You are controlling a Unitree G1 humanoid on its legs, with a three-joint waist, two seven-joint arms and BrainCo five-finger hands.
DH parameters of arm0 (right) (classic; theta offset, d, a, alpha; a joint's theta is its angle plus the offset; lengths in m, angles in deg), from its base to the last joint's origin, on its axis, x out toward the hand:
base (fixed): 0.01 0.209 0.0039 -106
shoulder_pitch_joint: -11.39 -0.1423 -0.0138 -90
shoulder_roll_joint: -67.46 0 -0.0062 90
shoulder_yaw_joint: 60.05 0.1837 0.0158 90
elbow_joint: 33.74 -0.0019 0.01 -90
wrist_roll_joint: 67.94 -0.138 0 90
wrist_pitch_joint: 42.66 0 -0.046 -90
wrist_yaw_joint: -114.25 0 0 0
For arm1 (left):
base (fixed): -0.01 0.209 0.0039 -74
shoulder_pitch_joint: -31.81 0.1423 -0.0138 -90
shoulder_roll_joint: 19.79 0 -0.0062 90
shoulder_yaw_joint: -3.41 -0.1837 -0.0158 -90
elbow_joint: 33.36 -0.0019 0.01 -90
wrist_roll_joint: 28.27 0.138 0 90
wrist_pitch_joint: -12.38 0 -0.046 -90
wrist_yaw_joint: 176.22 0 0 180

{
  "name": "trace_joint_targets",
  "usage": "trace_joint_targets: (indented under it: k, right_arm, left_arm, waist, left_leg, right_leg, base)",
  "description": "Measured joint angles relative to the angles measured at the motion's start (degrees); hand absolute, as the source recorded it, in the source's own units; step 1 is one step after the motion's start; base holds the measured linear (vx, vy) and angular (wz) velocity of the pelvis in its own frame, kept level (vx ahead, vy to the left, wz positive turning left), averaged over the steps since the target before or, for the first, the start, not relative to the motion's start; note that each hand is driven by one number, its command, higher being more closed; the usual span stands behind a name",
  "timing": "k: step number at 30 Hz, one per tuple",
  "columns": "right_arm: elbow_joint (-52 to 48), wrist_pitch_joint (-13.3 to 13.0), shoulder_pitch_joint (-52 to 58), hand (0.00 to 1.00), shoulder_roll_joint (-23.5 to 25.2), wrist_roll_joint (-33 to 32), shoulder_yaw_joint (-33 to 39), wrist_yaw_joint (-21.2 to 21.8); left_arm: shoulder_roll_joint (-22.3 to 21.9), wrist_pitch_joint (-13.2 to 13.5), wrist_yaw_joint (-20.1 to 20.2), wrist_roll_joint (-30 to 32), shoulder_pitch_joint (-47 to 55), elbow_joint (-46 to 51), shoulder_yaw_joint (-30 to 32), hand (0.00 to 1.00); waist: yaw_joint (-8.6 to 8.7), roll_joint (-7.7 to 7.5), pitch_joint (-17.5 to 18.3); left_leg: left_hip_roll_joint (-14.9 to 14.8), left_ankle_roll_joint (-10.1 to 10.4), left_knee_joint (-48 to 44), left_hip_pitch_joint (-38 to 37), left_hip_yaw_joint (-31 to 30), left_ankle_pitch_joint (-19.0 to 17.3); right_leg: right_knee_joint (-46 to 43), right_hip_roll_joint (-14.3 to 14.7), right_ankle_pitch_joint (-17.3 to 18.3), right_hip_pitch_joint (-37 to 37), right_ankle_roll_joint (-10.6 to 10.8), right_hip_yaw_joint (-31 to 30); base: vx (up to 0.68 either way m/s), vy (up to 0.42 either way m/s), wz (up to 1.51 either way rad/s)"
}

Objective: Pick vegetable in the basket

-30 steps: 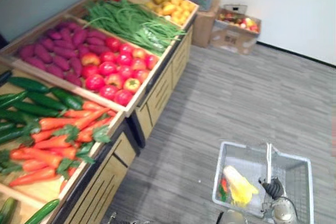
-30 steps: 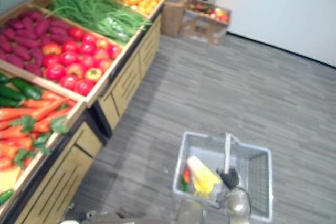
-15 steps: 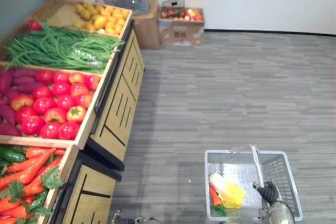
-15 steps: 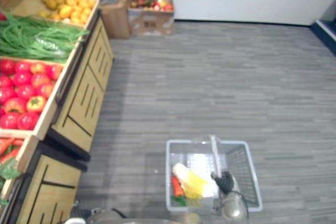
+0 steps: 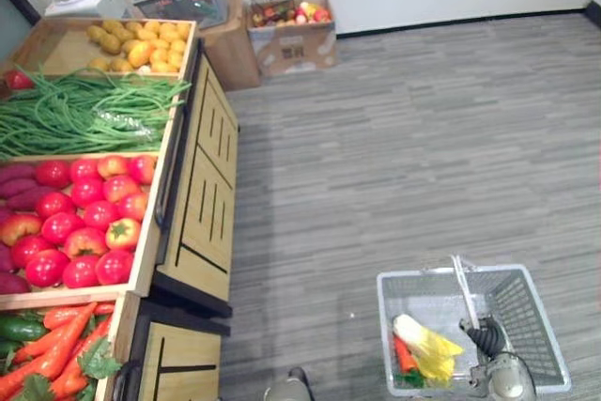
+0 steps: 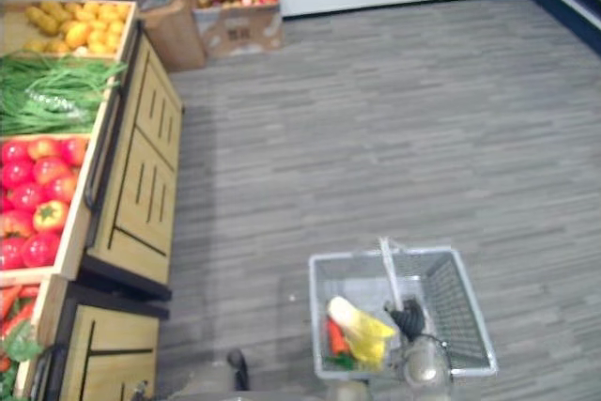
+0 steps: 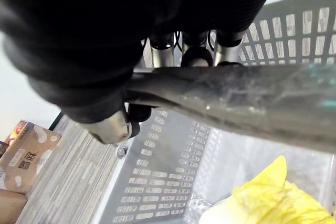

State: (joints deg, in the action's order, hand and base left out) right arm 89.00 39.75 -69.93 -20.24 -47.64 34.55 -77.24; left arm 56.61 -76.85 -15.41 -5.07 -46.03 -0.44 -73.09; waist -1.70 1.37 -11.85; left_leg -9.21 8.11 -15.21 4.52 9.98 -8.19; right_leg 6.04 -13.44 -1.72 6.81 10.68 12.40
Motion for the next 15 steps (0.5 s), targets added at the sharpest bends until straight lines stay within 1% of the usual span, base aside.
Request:
trace_joint_targets:
  k: [1, 2, 3, 4, 5, 6, 7, 8, 9, 10, 11, 12, 13, 14, 15]
  right_arm:
    - [0.5, 0.0, -1.1, 1.00, -0.5, 0.1, -1.1, 0.0]
    - [1.0, 0.0, -1.9, 1.00, -0.5, 0.1, -1.6, 0.0]
    - [1.4, 0.0, -3.1, 1.00, -0.5, 0.1, -2.1, 0.0]
    - [1.5, 0.0, -3.8, 1.00, -0.5, 0.1, -2.5, 0.0]
    - [1.5, 0.0, -4.1, 1.00, -0.5, 0.1, -2.7, 0.0]
    - [1.4, 0.0, -4.3, 1.00, -0.4, 0.1, -2.7, -0.1]
    - [1.4, 0.0, -4.1, 1.00, -0.3, 0.1, -2.7, -0.2]
    - [1.7, 0.1, -4.0, 1.00, 0.5, 0.1, -2.6, -0.3]
    - [1.7, 0.1, -4.2, 1.00, 1.0, 0.1, -2.7, -0.3]
    - [1.5, 0.1, -3.8, 1.00, 2.6, 0.1, -2.7, -0.4]
    - [1.4, 0.2, -3.4, 1.00, 3.6, 0.0, -2.6, -0.7]
    - [1.4, 0.8, -3.2, 1.00, 4.7, -0.1, -1.8, -0.8]
    - [1.4, 1.0, -2.7, 1.00, 5.3, -0.1, -1.2, -0.8]
    - [1.4, 1.1, -2.5, 1.00, 5.4, 0.0, -1.0, -0.7]
    - [1.4, 1.1, -2.7, 1.00, 5.4, 0.0, -1.1, -0.6]
  left_arm:
    - [0.0, 0.0, 0.1, 0.0, 0.0, -0.1, 0.0, 0.00]
    - [0.0, 0.0, 0.1, 0.0, 0.0, -0.2, 0.0, 0.00]
    - [0.0, -0.1, 0.1, -0.4, 0.0, -0.2, 0.0, 0.00]
    - [-0.1, -0.1, 0.1, -0.5, -0.1, -0.2, -0.1, 0.00]
    - [-0.1, -0.1, 0.1, -0.5, -0.1, -0.2, -0.1, 0.00]
    - [-0.2, -0.1, 0.0, -0.5, -0.2, -0.2, -0.2, 0.00]
    - [-0.1, -0.2, 0.0, -0.5, -0.3, -0.2, -0.2, 0.00]
    - [0.4, -0.2, 0.1, -0.5, -0.7, -0.5, -0.3, 0.00]
    - [0.5, -0.2, 0.0, -0.5, -0.7, -0.7, -0.4, 0.00]
    - [1.3, -0.3, 0.0, -0.6, -0.4, -0.7, -0.9, 0.00]
    - [2.1, -0.3, -0.1, -0.6, 0.1, -0.5, -1.0, 0.00]
    - [2.8, -0.5, 0.0, -0.6, 0.6, -0.3, -1.2, 0.00]
    - [3.4, -0.9, 0.0, -0.6, 0.8, 0.3, -1.4, 0.00]
    - [4.0, -0.9, 0.0, -0.6, 0.5, 1.1, -1.5, 0.00]
    - [4.1, -0.9, 0.0, -0.6, 0.4, 1.2, -1.4, 0.00]
  waist:
    - [-0.28, 0.04, 0.0]
    - [-0.27, -0.15, -0.1]
    - [-0.69, -0.51, -0.1]
    - [-1.07, -0.57, -0.1]
    - [-1.41, -0.54, -0.1]
    - [-1.89, -0.62, 0.0]
    - [-2.06, -0.67, 0.0]
    - [-2.08, -1.19, -0.1]
    - [-2.08, -1.14, 0.0]
    - [-1.85, -2.36, -0.1]
    - [-1.36, -3.42, -0.4]
    - [-1.48, -4.08, -0.3]
    - [-1.20, -4.44, 0.0]
    - [-1.03, -4.60, 0.0]
    - [-0.77, -4.48, 0.1]
  left_leg:
    - [-0.1, -0.1, -1.6, 1.0, -0.6, -0.1]
    - [-0.2, -0.1, -2.4, 1.4, -0.9, -0.2]
    - [-0.6, 0.1, -3.7, 2.0, -1.1, -0.8]
    - [-0.9, -0.3, -5.1, 2.7, -1.1, -2.0]
    - [-1.0, -0.2, -5.6, 2.8, -1.1, -2.8]
    - [-1.1, -0.4, -6.1, 2.9, -1.1, -5.1]
    - [-0.8, -0.8, -5.2, 2.0, -1.1, -8.5]
    - [-0.4, -1.3, -4.6, 1.7, -0.6, -9.7]
    - [-0.3, -1.6, -4.3, 1.1, 0.2, -9.8]
    - [0.2, -1.9, -3.7, -0.5, 0.5, -10.0]
    - [0.7, -2.3, -2.9, -2.5, 0.4, -10.1]
    - [0.4, -2.5, -1.8, -5.5, 0.5, -10.1]
    - [-0.1, -2.6, -1.1, -6.5, 0.2, -10.2]
    - [-1.0, -2.7, -0.2, -7.8, -0.4, -10.1]
    - [-1.6, -2.7, 0.2, -8.1, -0.7, -10.1]
  right_leg:
    - [0.0, 0.0, 0.0, -0.8, 0.0, -1.2]
    - [0.0, 0.0, 0.0, -1.1, 0.0, -1.9]
    - [-0.2, 0.2, 0.0, -1.9, 0.0, -3.3]
    - [-1.2, 0.2, 0.5, -3.4, 0.6, -5.1]
    - [-2.3, 0.2, 0.9, -4.5, 1.1, -6.1]
    - [-5.5, 0.2, 2.3, -6.9, 1.5, -8.0]
    - [-9.6, -0.1, 3.9, -9.4, 2.2, -9.0]
    - [-15.2, -0.6, 5.1, -12.2, 2.0, -9.8]
    - [-19.6, -0.8, 5.2, -14.7, 1.8, -9.8]
    - [-28.2, -1.5, 4.6, -18.3, 1.0, -9.9]
    - [-33.2, -2.1, 3.8, -19.4, 0.1, -10.4]
    - [-39.4, -2.4, 2.0, -21.6, -0.2, -10.7]
    - [-41.6, -2.4, 3.1, -22.4, -0.1, -9.2]
    - [-41.6, -1.3, 6.3, -23.0, -1.8, -5.3]
    - [-40.7, -0.3, 7.2, -23.4, -3.1, -3.7]
  base:
    - [0.04, -0.019, -0.32]
    - [0.03, -0.017, -0.45]
    - [0.04, 0.003, -0.52]
    - [0.04, 0.016, -0.60]
    - [0.03, 0.090, -0.68]
    - [0.03, 0.119, -0.66]
    - [0.02, 0.190, -0.64]
    - [0.01, 0.155, -0.47]
    - [0.02, 0.198, -0.31]
    - [0.09, 0.194, -0.11]
    - [0.21, 0.194, -0.03]
    - [0.21, 0.120, 0.17]
    - [0.30, 0.050, 0.24]
    - [0.18, 0.016, 0.31]
    - [0.29, -0.025, 0.29]
